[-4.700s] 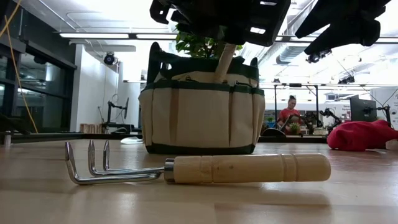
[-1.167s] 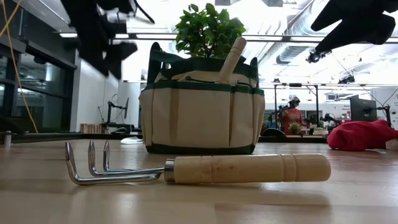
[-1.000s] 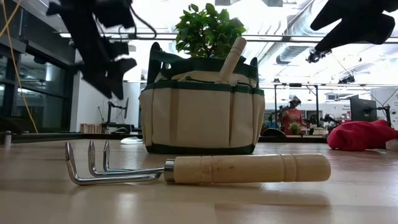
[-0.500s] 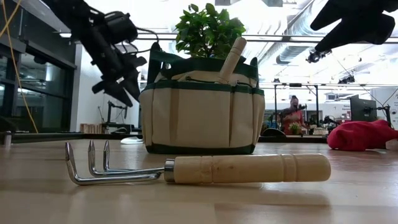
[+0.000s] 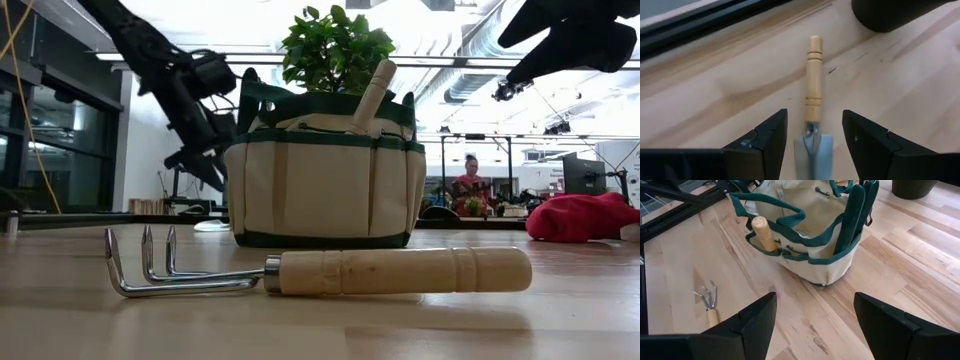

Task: Pick & Place Garden tools in Gardening bag
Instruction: Put the brown trowel into the gardening bag

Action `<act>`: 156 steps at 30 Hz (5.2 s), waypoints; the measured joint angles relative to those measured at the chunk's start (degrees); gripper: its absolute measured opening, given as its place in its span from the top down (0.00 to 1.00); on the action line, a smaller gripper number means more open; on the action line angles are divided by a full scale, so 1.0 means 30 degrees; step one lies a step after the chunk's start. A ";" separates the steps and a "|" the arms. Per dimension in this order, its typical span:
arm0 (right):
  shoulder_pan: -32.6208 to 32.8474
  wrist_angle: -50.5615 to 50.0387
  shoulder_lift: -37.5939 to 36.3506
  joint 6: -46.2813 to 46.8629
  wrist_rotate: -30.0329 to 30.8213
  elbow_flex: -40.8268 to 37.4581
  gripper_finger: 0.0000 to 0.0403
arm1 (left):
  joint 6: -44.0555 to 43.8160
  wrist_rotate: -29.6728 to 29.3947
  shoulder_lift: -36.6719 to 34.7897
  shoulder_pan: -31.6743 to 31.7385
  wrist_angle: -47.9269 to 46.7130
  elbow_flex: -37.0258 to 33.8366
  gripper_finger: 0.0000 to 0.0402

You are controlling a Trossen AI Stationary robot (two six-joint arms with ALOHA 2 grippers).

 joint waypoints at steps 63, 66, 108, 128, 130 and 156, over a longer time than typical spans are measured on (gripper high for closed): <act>-0.0007 0.0594 0.0000 0.0003 -0.0028 0.0000 0.36 | 0.7267 -0.1699 0.6095 -0.1779 -0.1311 0.5030 0.54; -0.0007 0.0637 0.0000 0.0009 -0.0041 0.0000 0.36 | 0.7145 -0.1799 0.6498 -0.1752 -0.1324 0.5027 0.54; -0.0053 0.0778 0.0000 -0.0049 -0.0001 0.0000 0.36 | 0.7854 -0.0706 0.8129 -0.1749 -0.0732 0.5030 0.54; -0.0054 0.0783 0.0000 0.0002 -0.0071 0.0000 0.36 | 0.7815 -0.0566 0.8093 -0.1763 -0.1652 0.5066 0.75; -0.0058 0.0783 0.0000 0.0002 -0.0071 0.0000 0.36 | 0.7558 -0.0613 0.8093 -0.1770 -0.1690 0.5059 0.80; -0.0036 0.0614 0.0000 -0.0129 -0.1061 0.0000 0.36 | 0.5959 -0.2967 0.5970 -0.1757 -0.3160 0.4957 0.85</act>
